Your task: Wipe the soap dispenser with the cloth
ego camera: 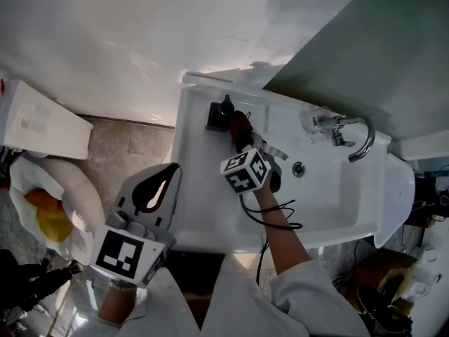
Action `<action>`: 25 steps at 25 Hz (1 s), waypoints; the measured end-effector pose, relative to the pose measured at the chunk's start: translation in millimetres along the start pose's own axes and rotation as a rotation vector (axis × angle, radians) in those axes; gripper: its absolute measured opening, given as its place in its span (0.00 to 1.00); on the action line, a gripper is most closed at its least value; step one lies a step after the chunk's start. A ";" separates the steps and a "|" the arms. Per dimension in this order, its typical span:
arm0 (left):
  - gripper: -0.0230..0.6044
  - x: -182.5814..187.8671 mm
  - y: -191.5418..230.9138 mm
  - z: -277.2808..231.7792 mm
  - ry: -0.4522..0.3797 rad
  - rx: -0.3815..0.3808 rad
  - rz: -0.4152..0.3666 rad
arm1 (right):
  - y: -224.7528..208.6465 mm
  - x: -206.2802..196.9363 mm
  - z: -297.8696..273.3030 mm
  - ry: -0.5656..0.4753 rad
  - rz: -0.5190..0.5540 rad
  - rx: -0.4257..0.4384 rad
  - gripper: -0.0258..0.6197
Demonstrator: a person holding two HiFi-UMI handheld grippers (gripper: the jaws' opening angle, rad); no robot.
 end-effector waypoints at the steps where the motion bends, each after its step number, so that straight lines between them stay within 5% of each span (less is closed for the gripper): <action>1: 0.04 -0.3 -1.8 0.3 0.004 -0.004 0.012 | 0.1 -2.0 1.4 0.006 -0.004 0.005 0.13; 6: 0.04 2.8 -5.4 -1.1 0.005 -0.008 0.002 | -7.6 -5.9 16.0 -0.045 -0.039 0.024 0.13; 12: 0.04 3.4 -12.0 -4.4 0.002 -0.027 0.011 | -39.2 12.5 49.3 -0.170 -0.100 -0.054 0.13; 18: 0.04 5.0 -13.6 -5.5 0.012 -0.027 0.026 | -43.2 44.7 66.2 -0.264 0.005 -0.102 0.13; 21: 0.04 4.6 -13.6 -5.6 0.025 -0.023 0.060 | -38.1 48.3 58.5 -0.249 0.031 -0.085 0.13; 25: 0.04 3.8 -5.0 -4.5 0.013 0.000 0.000 | -35.1 44.2 41.9 -0.208 0.087 -0.062 0.13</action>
Point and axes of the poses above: the fingertips, and each gripper's own axes: z backward along the fingers, y to its left, x out of its top, the point moved 3 cm from there along z, backward along the fingers, and after that the axes turned 7 degrees about y, right-handed, at the moved point
